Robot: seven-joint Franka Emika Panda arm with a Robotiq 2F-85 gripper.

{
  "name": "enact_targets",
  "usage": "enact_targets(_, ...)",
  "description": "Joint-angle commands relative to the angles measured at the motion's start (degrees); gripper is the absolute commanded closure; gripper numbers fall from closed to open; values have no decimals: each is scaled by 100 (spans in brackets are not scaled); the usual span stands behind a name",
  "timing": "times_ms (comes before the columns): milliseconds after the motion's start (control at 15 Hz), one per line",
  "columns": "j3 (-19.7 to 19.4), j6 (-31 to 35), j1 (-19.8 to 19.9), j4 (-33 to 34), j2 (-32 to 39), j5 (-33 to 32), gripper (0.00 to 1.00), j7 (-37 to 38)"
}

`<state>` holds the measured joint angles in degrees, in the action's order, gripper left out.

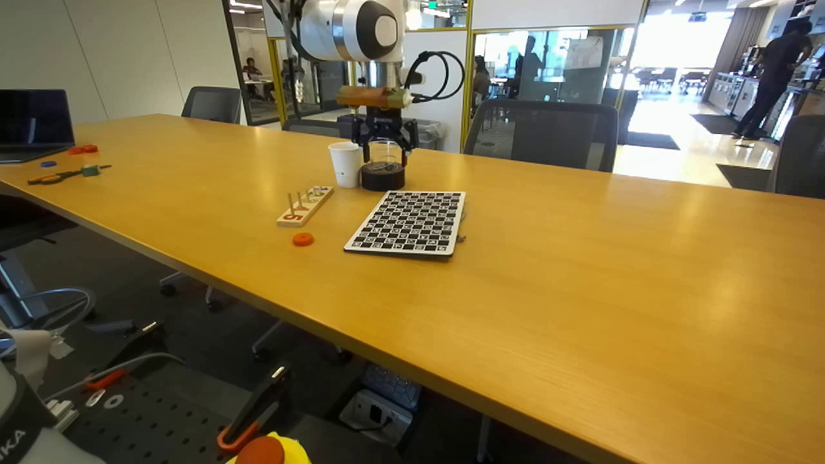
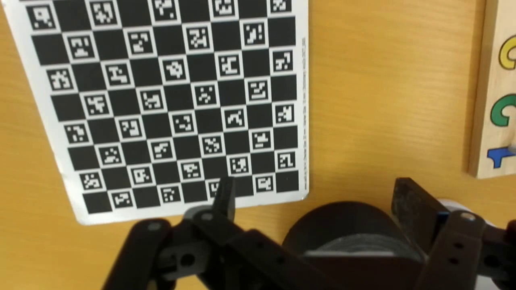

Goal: Put the orange rings inside the clear cup, place the yellow rings inside the white cup

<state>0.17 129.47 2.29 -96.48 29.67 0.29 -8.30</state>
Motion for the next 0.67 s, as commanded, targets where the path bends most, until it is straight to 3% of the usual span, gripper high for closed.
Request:
enact_targets(0, 36, 657, 34, -1420, -856, -38, 0, -147)
enact_targets(400, 108, 1679, 3, -3324, -1792, -15, 0, -349)
enact_targets(600, 224, 2008, 20, -3959, -2101, 88, 0, -633)
